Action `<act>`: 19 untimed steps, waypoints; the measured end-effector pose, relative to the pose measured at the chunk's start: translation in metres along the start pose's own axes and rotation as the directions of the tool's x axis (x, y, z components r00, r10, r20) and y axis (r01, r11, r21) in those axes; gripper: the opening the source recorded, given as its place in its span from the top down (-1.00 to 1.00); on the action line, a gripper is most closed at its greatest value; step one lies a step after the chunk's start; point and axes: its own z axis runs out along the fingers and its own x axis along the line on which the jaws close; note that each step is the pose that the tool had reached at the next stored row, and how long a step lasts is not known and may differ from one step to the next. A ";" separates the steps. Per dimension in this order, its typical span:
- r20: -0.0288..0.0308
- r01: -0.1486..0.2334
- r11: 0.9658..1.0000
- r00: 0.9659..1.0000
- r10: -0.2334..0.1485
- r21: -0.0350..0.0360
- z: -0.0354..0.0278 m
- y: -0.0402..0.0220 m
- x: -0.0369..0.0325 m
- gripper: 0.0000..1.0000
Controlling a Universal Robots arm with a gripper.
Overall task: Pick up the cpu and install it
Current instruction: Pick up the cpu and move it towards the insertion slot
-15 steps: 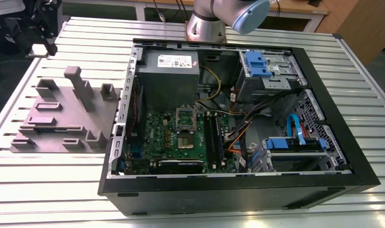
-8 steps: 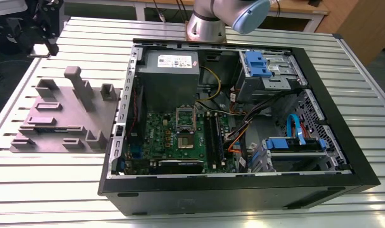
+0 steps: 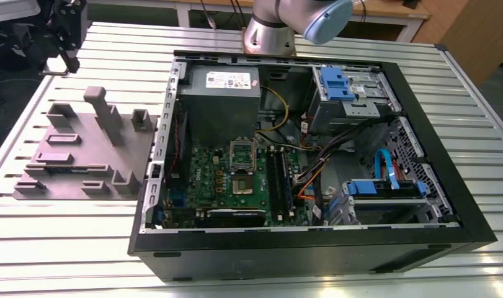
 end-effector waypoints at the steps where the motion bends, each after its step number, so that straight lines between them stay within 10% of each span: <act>1: 0.000 0.000 1.000 1.000 0.000 0.000 0.0000 0.0000 -0.0005 0.05; 19: 0.000 0.000 1.000 1.000 0.000 0.000 0.0000 -0.0001 -0.0064 0.05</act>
